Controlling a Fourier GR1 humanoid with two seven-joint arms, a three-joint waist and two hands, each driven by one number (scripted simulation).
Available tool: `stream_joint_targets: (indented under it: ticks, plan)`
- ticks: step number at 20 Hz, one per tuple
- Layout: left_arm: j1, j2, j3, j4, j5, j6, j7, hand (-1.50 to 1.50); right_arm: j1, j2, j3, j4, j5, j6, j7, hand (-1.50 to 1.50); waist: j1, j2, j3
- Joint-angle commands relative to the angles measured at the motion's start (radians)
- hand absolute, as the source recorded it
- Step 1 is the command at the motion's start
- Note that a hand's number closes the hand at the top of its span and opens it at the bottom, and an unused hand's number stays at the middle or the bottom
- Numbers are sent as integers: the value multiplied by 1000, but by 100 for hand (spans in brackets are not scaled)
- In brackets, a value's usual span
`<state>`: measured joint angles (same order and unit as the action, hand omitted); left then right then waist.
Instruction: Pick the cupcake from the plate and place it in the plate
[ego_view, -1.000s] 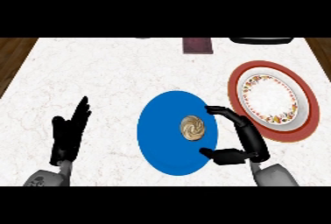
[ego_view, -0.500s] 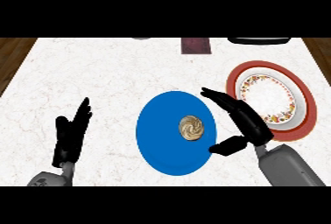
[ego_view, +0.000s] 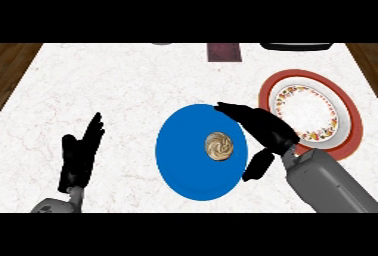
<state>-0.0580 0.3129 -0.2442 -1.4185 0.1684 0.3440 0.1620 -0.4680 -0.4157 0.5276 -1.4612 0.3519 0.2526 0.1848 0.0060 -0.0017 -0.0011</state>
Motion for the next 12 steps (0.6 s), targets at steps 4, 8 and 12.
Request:
stream_joint_targets:
  ticks: [4,8,12]
  plan:
    - [11,-20,10,-73,-41,1,74,0,-71,122,-11,67,66,131,133,-150,1,1,1]
    - [4,-44,45,-32,-65,-40,42,0,-63,172,-61,175,151,135,42,-150,0,2,1]
    - [27,-85,51,-19,-95,-34,23,0,54,114,-74,56,178,188,4,-150,-5,1,1]
